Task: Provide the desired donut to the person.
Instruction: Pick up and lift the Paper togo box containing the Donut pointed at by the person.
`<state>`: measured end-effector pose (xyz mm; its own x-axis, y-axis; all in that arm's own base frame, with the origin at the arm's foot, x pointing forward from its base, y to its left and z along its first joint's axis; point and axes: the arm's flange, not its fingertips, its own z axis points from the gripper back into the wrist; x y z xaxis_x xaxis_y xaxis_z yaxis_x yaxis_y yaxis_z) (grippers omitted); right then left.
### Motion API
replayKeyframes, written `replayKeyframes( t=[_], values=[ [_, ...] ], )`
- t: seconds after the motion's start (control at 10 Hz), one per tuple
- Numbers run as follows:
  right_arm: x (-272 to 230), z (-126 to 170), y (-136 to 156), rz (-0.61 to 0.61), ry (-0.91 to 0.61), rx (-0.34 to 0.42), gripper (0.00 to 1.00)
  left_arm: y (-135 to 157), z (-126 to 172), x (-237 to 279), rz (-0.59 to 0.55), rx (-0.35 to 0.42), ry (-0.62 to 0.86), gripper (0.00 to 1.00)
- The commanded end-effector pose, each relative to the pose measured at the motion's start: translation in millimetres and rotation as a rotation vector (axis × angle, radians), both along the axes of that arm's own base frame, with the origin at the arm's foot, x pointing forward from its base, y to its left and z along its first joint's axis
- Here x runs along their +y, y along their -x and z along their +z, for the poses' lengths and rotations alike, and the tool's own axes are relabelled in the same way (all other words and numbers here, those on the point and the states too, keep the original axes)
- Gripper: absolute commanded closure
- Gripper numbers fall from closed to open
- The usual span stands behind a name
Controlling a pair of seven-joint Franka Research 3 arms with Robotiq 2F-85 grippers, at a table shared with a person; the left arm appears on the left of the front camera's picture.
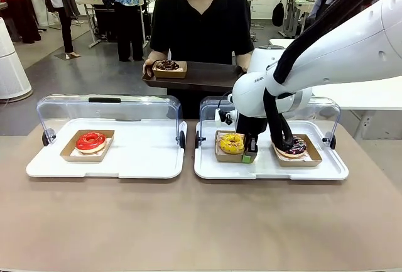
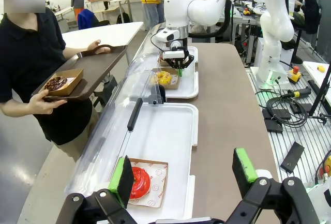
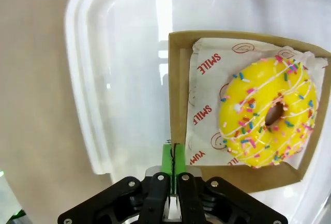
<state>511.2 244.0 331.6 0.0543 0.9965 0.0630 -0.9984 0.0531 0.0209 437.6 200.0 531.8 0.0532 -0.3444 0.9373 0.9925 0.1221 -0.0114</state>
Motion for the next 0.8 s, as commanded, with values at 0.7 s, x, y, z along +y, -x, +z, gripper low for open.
replayKeyframes(
  t=[0.7],
  values=[
    [17.4, 229.0, 214.8, -0.114, 0.022, -0.070, 1.00, 0.3, 1.5, 1.3, 0.008, -0.001, -0.004, 0.00]
  ],
)
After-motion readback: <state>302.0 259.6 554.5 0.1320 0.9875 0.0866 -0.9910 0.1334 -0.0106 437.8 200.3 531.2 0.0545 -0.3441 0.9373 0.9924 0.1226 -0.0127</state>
